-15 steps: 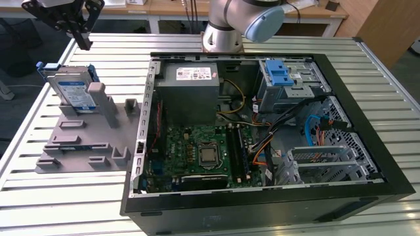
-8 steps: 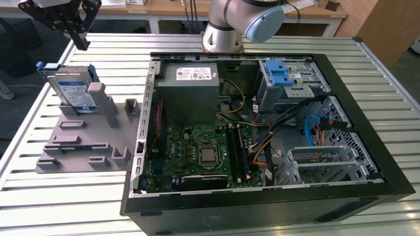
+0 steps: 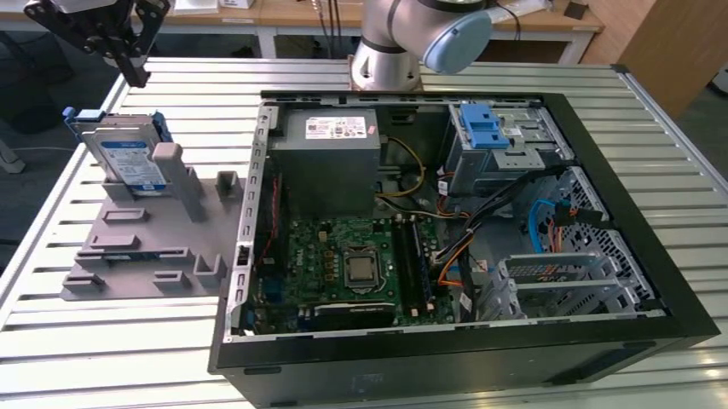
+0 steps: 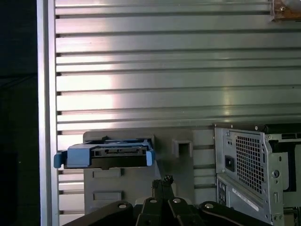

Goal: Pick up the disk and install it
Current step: 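Reach for the disk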

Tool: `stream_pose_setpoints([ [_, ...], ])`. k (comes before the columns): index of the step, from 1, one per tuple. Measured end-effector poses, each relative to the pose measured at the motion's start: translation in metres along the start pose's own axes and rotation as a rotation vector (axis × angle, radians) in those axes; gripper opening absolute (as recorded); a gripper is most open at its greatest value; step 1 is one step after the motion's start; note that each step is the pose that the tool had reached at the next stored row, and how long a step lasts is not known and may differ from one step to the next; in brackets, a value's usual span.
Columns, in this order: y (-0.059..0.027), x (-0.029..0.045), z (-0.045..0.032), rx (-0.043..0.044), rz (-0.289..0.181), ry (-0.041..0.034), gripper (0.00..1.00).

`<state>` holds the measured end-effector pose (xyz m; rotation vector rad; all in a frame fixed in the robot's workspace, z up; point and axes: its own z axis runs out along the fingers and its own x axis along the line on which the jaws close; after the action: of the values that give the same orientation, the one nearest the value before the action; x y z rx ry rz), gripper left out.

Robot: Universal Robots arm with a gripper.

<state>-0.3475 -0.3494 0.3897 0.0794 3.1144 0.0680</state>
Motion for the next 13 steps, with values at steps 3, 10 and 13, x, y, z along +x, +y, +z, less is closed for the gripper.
stream_pose_setpoints([
  [3, 0.0004, 0.0043, 0.0001, -0.0001, -0.004, 0.0001, 0.11],
  [10, 0.0037, 0.0141, 0.0005, -0.0002, -0.007, 0.0002, 0.11],
  [13, 0.0057, 0.0183, 0.0007, -0.0002, -0.007, 0.0002, 0.11],
])
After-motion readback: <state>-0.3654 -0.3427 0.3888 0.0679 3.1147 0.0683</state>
